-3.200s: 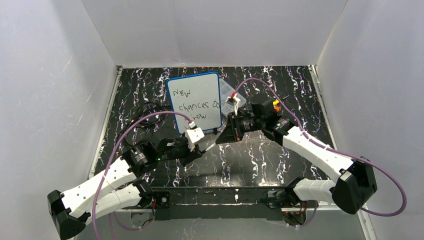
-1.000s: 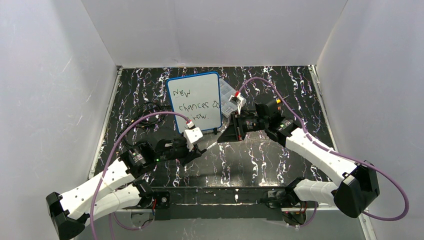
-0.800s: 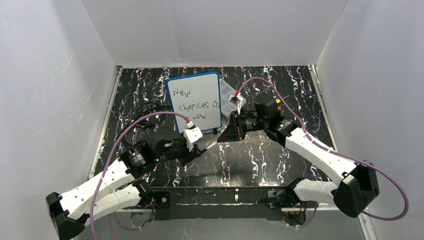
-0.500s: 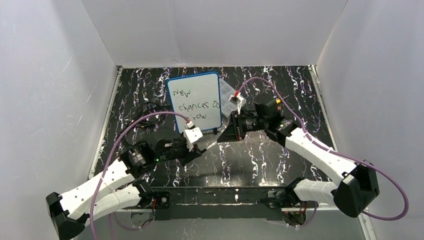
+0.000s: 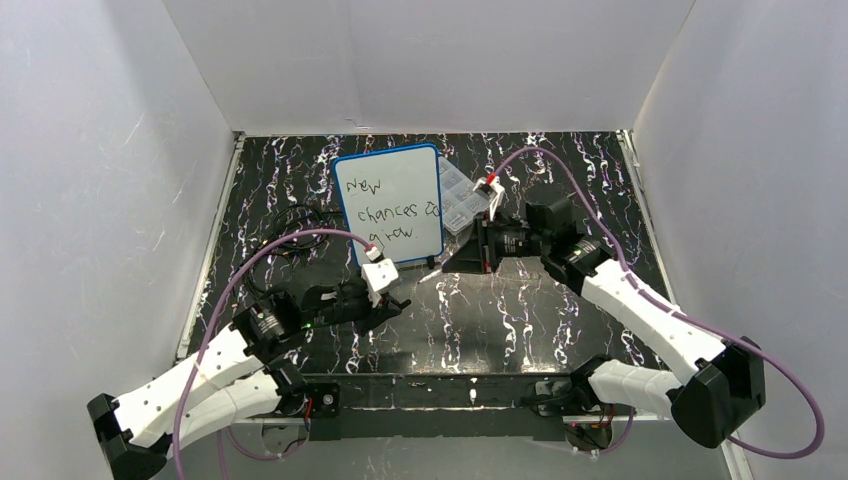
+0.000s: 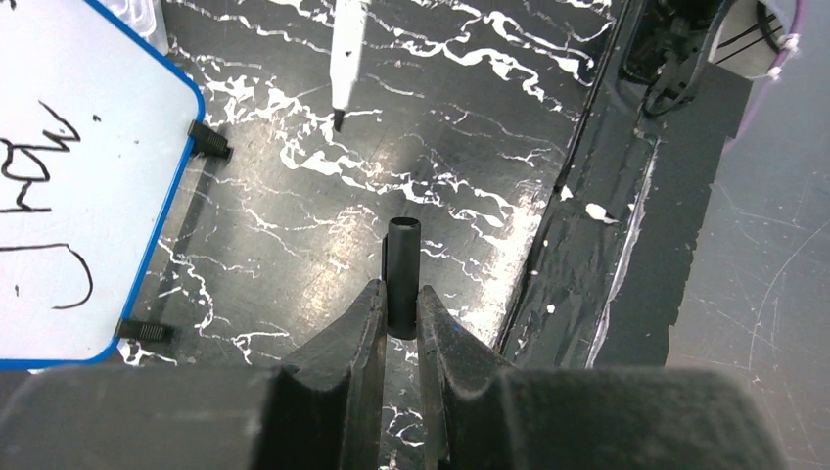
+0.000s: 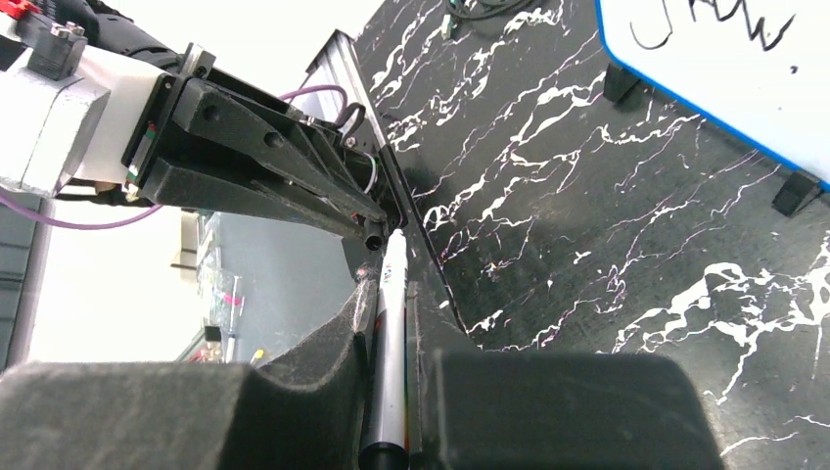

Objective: Write a sentence on the whiteboard
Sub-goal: Close the whiteboard marker at the center of the board.

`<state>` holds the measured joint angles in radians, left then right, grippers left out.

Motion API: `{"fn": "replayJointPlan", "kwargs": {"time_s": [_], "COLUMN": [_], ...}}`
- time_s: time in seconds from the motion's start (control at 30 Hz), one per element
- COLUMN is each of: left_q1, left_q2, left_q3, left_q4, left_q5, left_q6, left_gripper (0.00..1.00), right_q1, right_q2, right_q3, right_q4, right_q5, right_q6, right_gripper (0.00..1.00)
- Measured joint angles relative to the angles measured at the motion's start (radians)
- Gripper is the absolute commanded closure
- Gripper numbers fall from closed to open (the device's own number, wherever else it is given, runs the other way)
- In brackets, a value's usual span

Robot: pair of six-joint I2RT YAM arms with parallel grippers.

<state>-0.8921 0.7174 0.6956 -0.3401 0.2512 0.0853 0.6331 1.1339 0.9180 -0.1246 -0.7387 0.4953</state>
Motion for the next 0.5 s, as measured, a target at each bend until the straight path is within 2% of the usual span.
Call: {"fn": "replayJointPlan", "kwargs": {"time_s": [0.5], "left_q1": [0.0], "left_q2": [-0.019], "left_q3": [-0.017], "left_q4": [0.08], "left_q5": [0.128], "left_q6": [-0.018], "left_gripper": [1.0], "right_q1": [-0.02], "right_q2": [-0.098], "right_q3": [-0.053], "right_q4": [-0.031], "right_q5": [-0.081], "right_q6": [0.012], "right_gripper": [0.99]}}
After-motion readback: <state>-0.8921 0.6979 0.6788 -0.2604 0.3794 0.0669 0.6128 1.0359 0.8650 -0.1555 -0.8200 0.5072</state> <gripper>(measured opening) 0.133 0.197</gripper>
